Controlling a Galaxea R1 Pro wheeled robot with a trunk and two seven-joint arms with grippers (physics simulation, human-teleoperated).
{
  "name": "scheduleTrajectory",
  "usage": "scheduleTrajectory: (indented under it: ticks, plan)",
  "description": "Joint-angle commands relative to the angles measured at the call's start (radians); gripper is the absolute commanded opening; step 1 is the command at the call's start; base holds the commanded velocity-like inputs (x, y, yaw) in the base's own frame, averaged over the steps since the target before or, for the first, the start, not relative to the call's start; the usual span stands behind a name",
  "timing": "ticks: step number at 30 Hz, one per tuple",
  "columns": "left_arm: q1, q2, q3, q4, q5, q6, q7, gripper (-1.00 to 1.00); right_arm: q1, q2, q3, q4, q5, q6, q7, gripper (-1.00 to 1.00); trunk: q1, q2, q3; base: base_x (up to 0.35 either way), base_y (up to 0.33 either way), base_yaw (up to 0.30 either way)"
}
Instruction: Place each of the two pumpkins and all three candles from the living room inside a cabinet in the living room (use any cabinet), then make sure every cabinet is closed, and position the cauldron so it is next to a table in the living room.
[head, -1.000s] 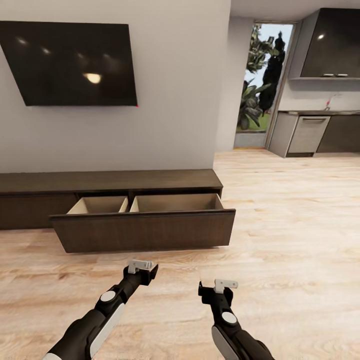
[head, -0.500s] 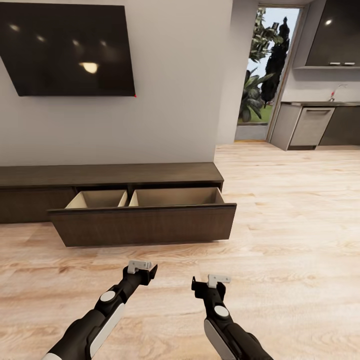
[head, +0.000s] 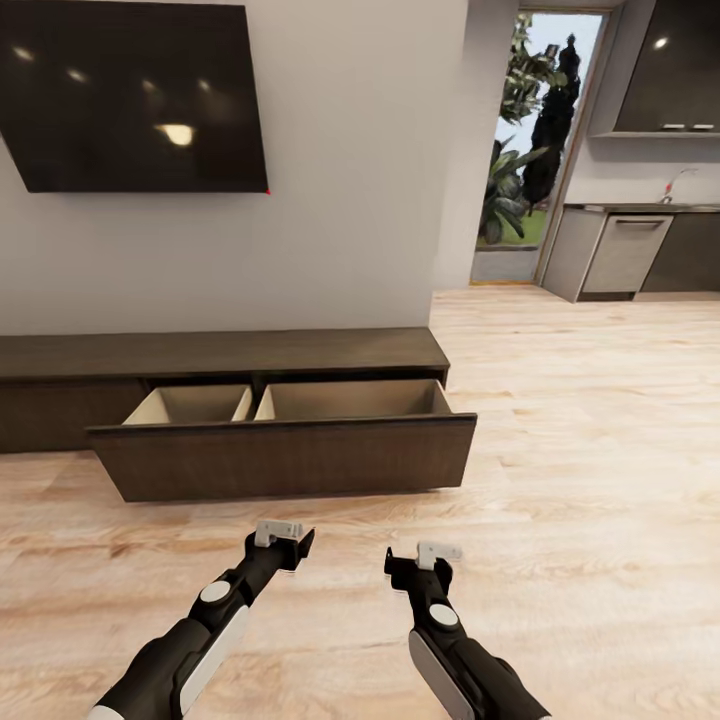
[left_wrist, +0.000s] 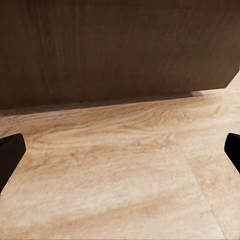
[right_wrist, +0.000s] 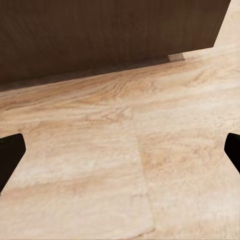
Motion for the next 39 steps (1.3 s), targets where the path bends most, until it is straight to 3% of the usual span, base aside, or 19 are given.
scheduleTrajectory:
  ticks: [1, 10, 16, 20, 24, 31, 39]
  plan:
    - [0.0, 0.001, -0.003, -0.002, 0.01, 0.004, 0.005, 1.0, -0.001, -0.001, 0.004, -0.001, -0.006, 0.001, -0.008, 1.0, 0.0, 0.0, -0.001, 0.292, 0.0, 0.0]
    - [0.0, 0.001, 0.0, -0.002, 0.01, 0.004, 0.003, 1.0, -0.004, 0.003, 0.003, 0.031, -0.008, -0.112, -0.009, 1.0, 0.0, 0.0, -0.001, 0.123, 0.0, 0.0]
    - [0.0, 0.001, -0.001, -0.002, 0.01, 0.004, 0.0, 1.0, -0.008, 0.007, 0.003, 0.057, -0.007, -0.132, -0.009, 1.0, 0.0, 0.0, -0.001, 0.011, 0.0, 0.0]
    - [0.0, 0.001, -0.002, -0.002, 0.01, 0.004, -0.001, 1.0, -0.038, 0.016, 0.006, 0.095, -0.006, -0.134, -0.011, 1.0, 0.0, 0.0, -0.001, 0.002, 0.0, 0.0]
    - [0.0, 0.001, -0.001, -0.002, 0.01, 0.004, 0.0, 1.0, -0.103, 0.032, 0.007, 0.196, -0.006, -0.135, -0.012, 1.0, 0.0, 0.0, -0.001, 0.0, 0.0, 0.0]
    - [0.0, 0.001, 0.0, -0.001, 0.009, 0.005, 0.003, 1.0, -0.137, 0.038, 0.01, 0.241, -0.001, -0.137, -0.012, 1.0, 0.0, 0.0, -0.001, 0.067, 0.0, 0.0]
    - [-0.001, -0.001, 0.0, 0.001, 0.008, 0.008, 0.005, 1.0, -0.143, 0.04, 0.016, 0.251, 0.085, -0.137, -0.012, 1.0, 0.0, 0.0, -0.001, 0.192, 0.0, 0.0]
